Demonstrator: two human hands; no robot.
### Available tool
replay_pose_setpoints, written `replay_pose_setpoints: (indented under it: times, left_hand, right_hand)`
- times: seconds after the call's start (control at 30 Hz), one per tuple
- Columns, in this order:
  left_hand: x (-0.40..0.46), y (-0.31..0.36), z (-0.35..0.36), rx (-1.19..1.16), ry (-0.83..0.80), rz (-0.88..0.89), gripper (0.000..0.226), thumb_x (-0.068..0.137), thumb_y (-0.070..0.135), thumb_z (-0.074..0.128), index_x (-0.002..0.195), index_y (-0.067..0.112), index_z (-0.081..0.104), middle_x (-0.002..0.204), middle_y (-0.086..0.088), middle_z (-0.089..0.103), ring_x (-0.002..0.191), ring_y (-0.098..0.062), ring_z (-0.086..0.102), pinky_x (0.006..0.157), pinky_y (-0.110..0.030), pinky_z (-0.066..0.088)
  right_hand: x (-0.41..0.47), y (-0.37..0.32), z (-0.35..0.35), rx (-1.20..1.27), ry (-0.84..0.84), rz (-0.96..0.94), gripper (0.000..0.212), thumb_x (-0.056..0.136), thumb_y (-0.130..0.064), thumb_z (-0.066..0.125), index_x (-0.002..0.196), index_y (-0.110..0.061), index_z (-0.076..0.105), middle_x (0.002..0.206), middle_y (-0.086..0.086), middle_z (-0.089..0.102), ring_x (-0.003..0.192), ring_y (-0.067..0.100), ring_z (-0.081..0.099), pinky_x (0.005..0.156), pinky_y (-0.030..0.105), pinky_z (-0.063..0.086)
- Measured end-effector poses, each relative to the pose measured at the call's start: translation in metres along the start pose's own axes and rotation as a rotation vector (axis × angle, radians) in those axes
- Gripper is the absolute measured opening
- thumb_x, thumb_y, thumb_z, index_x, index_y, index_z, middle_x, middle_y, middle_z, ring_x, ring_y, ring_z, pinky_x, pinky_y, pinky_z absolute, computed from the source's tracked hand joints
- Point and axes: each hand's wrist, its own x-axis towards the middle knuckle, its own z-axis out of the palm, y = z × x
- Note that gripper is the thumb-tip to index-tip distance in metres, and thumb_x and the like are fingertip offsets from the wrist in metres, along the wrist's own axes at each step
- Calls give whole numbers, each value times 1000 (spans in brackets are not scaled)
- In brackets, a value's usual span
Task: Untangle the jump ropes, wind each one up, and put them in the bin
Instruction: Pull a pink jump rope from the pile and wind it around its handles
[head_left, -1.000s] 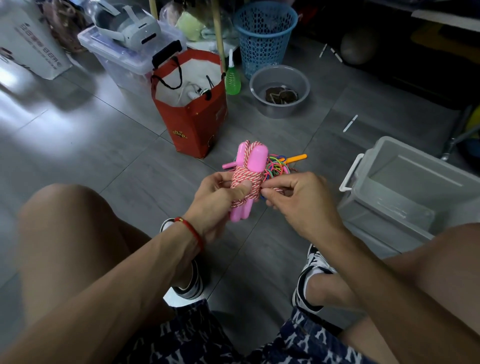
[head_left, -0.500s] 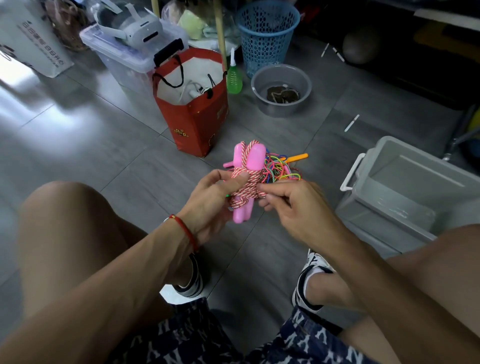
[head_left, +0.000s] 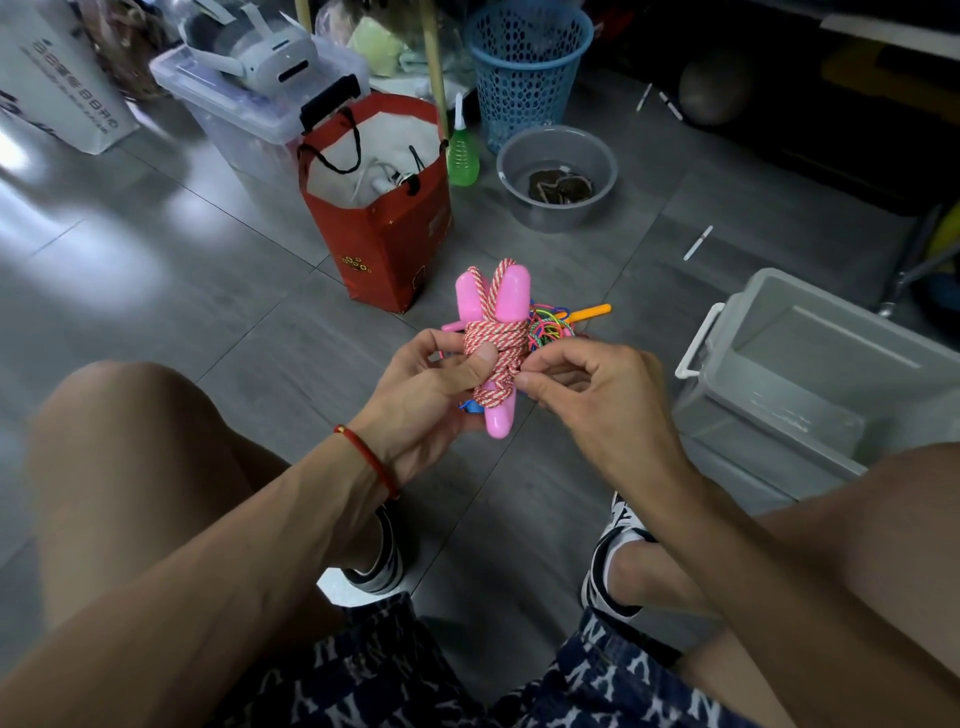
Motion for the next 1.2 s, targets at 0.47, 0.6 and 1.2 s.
replay_pose_setpoints:
  times: [0.47, 0.6, 1.2]
  left_hand:
    - [-2, 7, -5, -33, -78, -109, 49, 86, 20, 68, 123, -7, 51, 108, -26, 66, 83, -31, 72, 76, -63, 57]
    - [-3, 8, -4, 5, -133, -154, 64, 92, 24, 65, 134, -16, 39, 120, -30, 59, 96, -35, 64, 90, -73, 47]
    - [-8, 2, 1, 4, -140, -115, 35, 88, 14, 68, 113, -7, 55, 90, -27, 66, 86, -36, 66, 88, -57, 55]
  right_hand:
    - [-3, 0, 7, 153, -114, -47, 30, 75, -4, 80, 99, -21, 74, 88, -6, 59, 71, 11, 55, 66, 29, 51]
    - [-2, 1, 9, 115, -62, -90, 25, 71, -17, 85, 94, -16, 76, 87, 4, 60, 69, 21, 54, 65, 33, 49]
    - [15, 4, 14, -671, -52, -486, 19, 88, -12, 47, 88, 1, 60, 91, 21, 58, 86, 37, 58, 77, 46, 48]
